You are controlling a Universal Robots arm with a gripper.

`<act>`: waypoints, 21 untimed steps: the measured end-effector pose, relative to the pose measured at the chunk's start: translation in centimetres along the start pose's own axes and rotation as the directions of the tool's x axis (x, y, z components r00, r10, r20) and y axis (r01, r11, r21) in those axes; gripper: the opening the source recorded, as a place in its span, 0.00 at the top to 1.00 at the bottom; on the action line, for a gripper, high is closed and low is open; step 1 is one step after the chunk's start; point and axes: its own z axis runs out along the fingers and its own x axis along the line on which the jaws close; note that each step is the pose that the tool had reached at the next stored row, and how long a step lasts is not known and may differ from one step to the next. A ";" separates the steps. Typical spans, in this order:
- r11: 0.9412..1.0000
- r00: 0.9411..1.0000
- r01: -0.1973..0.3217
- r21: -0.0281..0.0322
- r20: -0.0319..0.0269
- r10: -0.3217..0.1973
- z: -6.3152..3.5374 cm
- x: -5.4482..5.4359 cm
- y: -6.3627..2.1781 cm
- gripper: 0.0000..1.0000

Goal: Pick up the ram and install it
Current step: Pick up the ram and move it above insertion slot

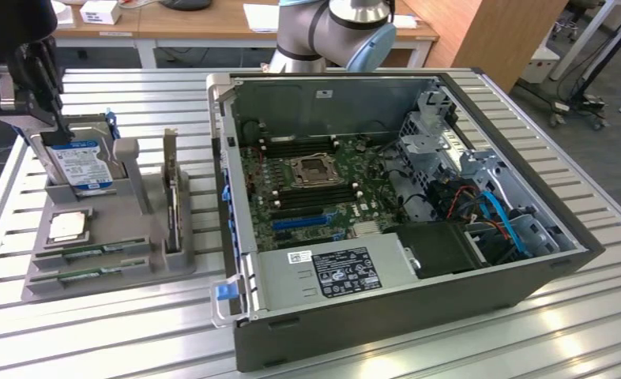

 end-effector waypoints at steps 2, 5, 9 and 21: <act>1.000 1.000 0.002 0.000 0.000 -0.002 0.00 0.0 0.00 0.90; 1.000 1.000 0.002 0.000 0.000 -0.002 0.00 0.0 0.00 0.90; 1.000 1.000 0.002 0.000 0.000 -0.002 0.05 0.0 0.06 0.90; 1.000 1.000 0.002 0.000 -0.001 -0.002 0.36 -0.1 0.93 0.90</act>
